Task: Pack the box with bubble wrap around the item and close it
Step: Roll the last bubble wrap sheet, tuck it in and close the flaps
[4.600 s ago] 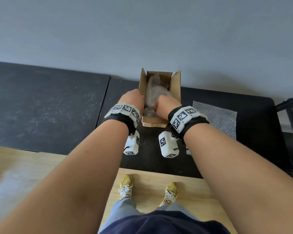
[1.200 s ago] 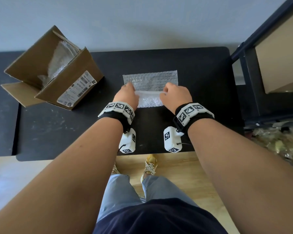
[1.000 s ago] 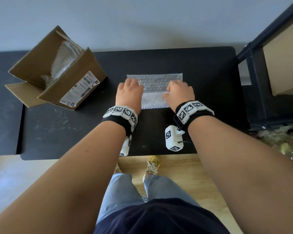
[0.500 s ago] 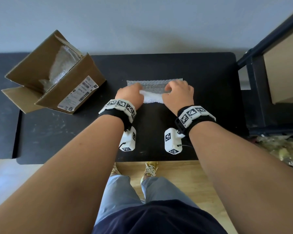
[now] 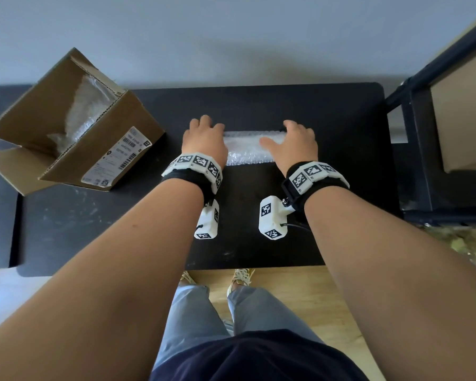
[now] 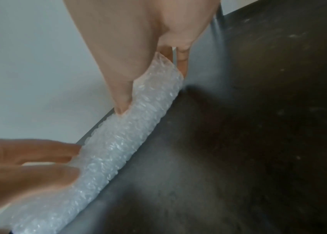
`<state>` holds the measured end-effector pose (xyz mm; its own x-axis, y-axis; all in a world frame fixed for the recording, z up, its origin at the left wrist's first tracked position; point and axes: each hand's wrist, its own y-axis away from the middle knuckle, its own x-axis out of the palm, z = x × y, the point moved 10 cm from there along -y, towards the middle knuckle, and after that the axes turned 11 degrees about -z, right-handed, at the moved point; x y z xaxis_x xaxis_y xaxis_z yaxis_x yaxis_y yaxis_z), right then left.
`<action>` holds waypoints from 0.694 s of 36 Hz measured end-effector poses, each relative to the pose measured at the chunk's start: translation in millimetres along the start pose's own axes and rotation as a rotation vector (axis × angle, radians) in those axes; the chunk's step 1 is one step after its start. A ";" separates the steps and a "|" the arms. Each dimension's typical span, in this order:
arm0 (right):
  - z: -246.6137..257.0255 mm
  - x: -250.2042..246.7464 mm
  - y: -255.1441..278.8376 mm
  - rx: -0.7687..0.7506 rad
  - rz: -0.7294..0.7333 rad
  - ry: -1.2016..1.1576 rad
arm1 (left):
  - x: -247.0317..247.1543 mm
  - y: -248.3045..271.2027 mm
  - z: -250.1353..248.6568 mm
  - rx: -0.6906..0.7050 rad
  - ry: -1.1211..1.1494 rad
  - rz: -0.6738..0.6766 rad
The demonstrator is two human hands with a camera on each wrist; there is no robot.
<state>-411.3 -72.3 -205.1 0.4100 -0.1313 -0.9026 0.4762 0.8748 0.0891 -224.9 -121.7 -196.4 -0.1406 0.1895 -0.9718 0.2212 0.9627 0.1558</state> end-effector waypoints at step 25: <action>61.2 -46.5 33.0 0.090 0.257 -0.583 | -57.2 42.1 -4.8 -0.305 0.730 0.211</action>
<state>-367.0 -65.8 -134.4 0.8633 -0.1770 -0.4727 0.3596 0.8729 0.3298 -212.2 -91.1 -133.4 -0.7416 0.3492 -0.5728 0.0556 0.8829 0.4663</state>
